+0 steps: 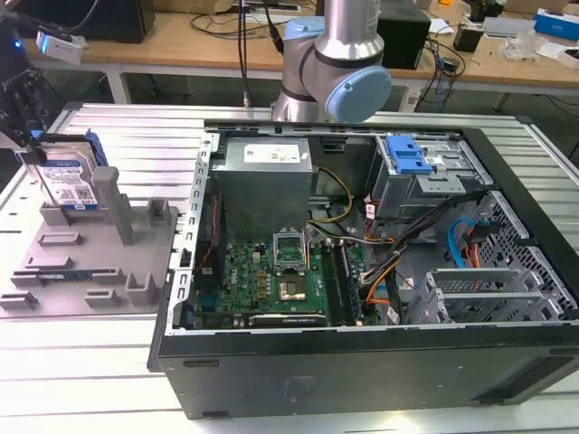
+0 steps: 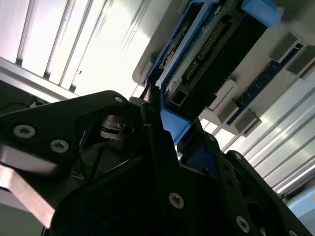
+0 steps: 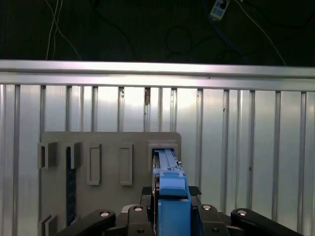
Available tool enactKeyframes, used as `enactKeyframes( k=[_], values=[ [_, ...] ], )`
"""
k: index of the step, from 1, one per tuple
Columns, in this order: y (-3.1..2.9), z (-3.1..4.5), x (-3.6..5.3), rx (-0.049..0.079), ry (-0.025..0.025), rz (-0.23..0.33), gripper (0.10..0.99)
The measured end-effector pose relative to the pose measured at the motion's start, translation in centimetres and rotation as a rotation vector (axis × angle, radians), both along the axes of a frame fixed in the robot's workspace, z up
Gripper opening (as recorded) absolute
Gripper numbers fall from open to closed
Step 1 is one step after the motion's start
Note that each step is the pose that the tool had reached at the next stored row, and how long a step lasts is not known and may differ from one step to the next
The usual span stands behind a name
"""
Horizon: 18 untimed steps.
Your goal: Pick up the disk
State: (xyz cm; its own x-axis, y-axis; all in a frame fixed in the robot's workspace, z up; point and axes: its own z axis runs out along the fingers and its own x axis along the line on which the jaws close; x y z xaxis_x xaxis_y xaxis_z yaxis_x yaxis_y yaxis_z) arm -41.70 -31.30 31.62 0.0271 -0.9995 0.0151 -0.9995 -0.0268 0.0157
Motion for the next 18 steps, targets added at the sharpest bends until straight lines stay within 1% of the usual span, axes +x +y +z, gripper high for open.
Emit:
enactKeyframes(
  k=[4, 7, 8, 9, 11, 12, 13, 14, 16, 17, 18],
  values=[
    [0.0, 1.47, 0.0, 0.002, -0.0002, 0.0, 0.369],
    [0.0, 2.91, 0.0, 0.002, -0.0002, 0.0, 0.369],
    [0.0, 3.61, 0.0, 0.002, -0.0002, 0.0, 0.369],
    [0.0, 4.62, 0.0, 0.002, -0.0002, 0.0, 0.369],
    [0.0, 6.21, 0.0, 0.002, -0.0003, 0.0, 0.369],
    [0.0, 6.85, 0.0, 0.002, -0.0002, 0.0, 0.369],
    [0.0, 7.33, 0.0, 0.002, -0.0002, 0.0, 0.369],
    [0.0, 8.05, 0.0, 0.002, -0.0002, 0.0, 0.369],
    [0.0, 8.9, 0.0, 0.002, -0.0002, 0.0, 0.369],
    [0.0, 9.52, 0.0, 0.002, -0.0002, 0.0, 0.369],
    [0.0, 9.98, 0.0, 0.002, -0.0002, 0.0, 0.369]
  ],
)
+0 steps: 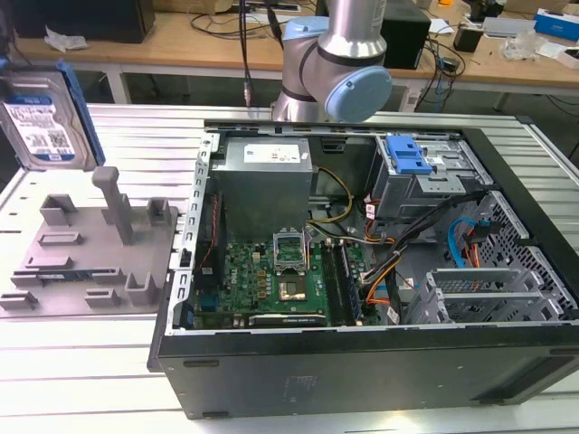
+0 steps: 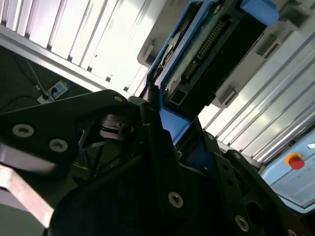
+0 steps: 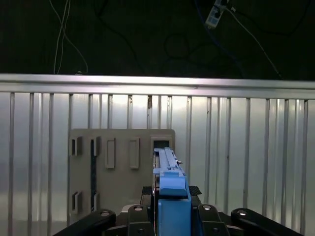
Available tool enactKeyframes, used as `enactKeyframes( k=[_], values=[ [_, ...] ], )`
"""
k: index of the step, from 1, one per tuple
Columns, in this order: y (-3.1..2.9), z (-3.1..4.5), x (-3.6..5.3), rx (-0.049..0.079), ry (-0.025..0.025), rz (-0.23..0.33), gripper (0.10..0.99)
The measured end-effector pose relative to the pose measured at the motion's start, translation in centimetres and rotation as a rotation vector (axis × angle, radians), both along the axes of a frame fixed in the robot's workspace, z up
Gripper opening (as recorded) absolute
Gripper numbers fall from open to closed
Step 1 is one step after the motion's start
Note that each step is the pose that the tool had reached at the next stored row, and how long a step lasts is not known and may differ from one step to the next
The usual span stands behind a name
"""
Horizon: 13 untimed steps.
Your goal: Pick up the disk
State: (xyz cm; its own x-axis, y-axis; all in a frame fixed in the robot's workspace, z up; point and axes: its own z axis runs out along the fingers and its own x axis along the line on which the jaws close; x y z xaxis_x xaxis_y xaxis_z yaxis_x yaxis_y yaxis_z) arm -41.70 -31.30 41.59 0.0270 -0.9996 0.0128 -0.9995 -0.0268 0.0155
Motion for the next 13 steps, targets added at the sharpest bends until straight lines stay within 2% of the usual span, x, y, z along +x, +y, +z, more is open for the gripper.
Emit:
enactKeyframes(
  k=[4, 6, 7, 10, 13],
  values=[
    [0.0, 2.01, 0.0, 0.0, -0.0001, 0.0, 0.369],
    [0.0, 3.65, 0.0, 0.0, -0.0001, 0.0, 0.369],
    [0.0, 4.76, 0.0, 0.0, -0.0001, 0.0, 0.369],
    [0.0, 6.97, 0.0, 0.0, -0.0001, 0.0, 0.369],
    [0.0, 7.59, 0.0, 0.001, -0.0001, 0.0, 0.369]
  ],
)
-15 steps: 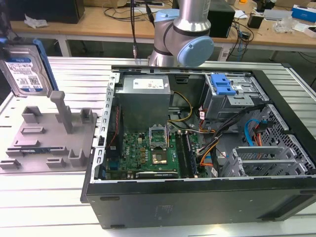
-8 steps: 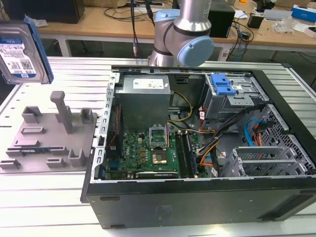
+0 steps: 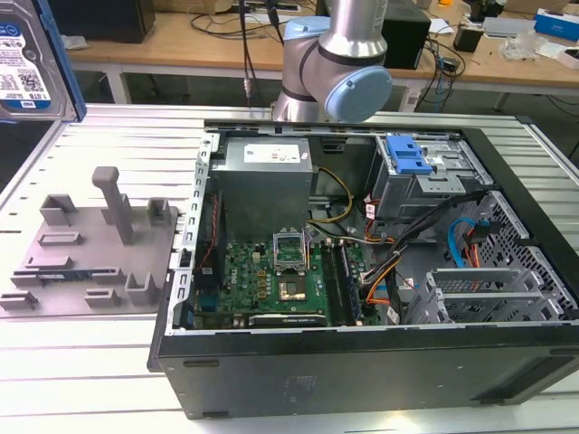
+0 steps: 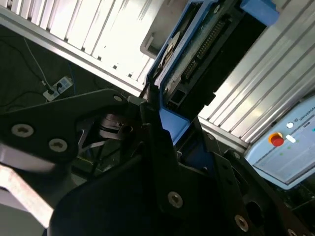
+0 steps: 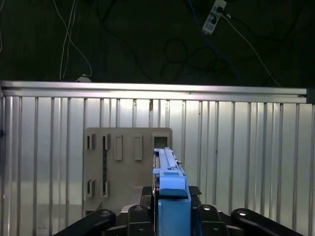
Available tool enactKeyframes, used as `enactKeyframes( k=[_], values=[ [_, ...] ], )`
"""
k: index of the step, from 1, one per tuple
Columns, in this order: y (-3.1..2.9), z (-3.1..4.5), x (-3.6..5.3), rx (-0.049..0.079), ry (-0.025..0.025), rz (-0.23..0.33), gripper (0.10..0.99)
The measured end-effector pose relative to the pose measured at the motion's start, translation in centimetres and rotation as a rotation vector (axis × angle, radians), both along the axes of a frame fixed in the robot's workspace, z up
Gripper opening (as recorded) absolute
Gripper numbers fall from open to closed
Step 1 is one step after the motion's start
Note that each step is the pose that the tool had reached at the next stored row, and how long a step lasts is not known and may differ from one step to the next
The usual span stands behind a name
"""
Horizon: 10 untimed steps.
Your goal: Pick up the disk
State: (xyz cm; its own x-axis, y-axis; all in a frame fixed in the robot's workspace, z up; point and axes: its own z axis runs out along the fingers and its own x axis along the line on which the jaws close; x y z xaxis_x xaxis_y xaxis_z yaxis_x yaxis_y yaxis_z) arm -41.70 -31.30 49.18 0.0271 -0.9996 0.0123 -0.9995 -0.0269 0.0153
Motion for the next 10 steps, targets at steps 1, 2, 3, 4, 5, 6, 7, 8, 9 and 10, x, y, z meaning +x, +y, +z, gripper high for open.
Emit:
enactKeyframes(
  k=[1, 2, 3, 4, 5, 6, 7, 8, 9, 10],
  values=[
    [0.0, 0.0, 0.0, 0.0, 0.0, 0.0, 0.369],
    [0.0, 0.0, 0.0, 0.0, -0.0001, 0.0, 0.369],
    [0.0, 0.0, 0.0, 0.0, -0.0001, 0.0, 0.369],
    [0.0, 0.01, 0.0, 0.0, 0.0, 0.0, 0.369],
    [0.0, 0.01, 0.0, 0.0, 0.0, 0.0, 0.369],
    [0.0, 0.01, 0.0, 0.0, 0.0, 0.0, 0.369],
    [0.0, 0.0, 0.0, 0.0, 0.0, 0.0, 0.369],
    [0.0, 0.01, 0.0, 0.0, 0.0, 0.0, 0.369],
    [0.0, 0.01, 0.0, 0.0, 0.0, 0.0, 0.369],
    [0.0, 0.01, 0.0, 0.0, 0.0, 0.0, 0.369]
  ],
)
